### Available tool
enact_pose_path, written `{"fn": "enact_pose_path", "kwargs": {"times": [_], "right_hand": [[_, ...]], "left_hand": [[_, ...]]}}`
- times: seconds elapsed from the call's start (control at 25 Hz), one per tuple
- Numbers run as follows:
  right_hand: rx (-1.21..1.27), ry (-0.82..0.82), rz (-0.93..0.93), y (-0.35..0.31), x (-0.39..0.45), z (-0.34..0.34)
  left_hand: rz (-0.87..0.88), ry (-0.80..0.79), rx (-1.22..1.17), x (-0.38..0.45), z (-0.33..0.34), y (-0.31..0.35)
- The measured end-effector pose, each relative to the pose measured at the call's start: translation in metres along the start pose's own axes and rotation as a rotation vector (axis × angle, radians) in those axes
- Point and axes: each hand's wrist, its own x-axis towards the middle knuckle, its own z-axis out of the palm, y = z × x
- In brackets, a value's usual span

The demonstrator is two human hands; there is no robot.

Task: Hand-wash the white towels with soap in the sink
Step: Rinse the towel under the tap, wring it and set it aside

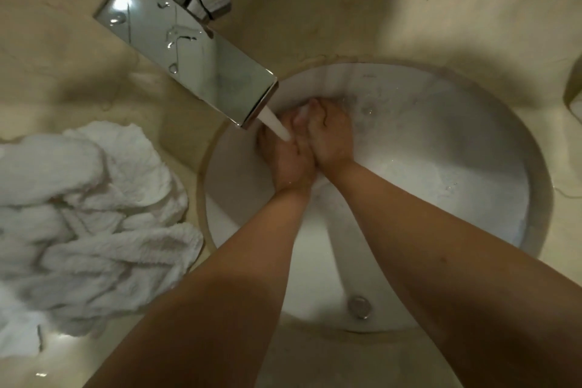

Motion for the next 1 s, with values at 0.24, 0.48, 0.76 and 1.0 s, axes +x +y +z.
{"fn": "enact_pose_path", "kwargs": {"times": [0.24, 0.48, 0.76, 1.0], "right_hand": [[-0.064, -0.069, 0.092, -0.004, -0.024, -0.016], [0.133, -0.046, 0.051, -0.010, -0.046, -0.018], [0.238, -0.018, -0.080, -0.020, -0.052, -0.022], [0.040, -0.014, 0.023, 0.002, -0.041, -0.028]], "left_hand": [[-0.479, 0.257, 0.133, -0.032, -0.012, 0.034], [-0.899, 0.005, -0.581, -0.020, -0.037, 0.042], [-0.449, 0.072, -0.476, -0.009, -0.053, 0.055], [-0.091, -0.052, -0.137, -0.018, -0.040, 0.018]]}}
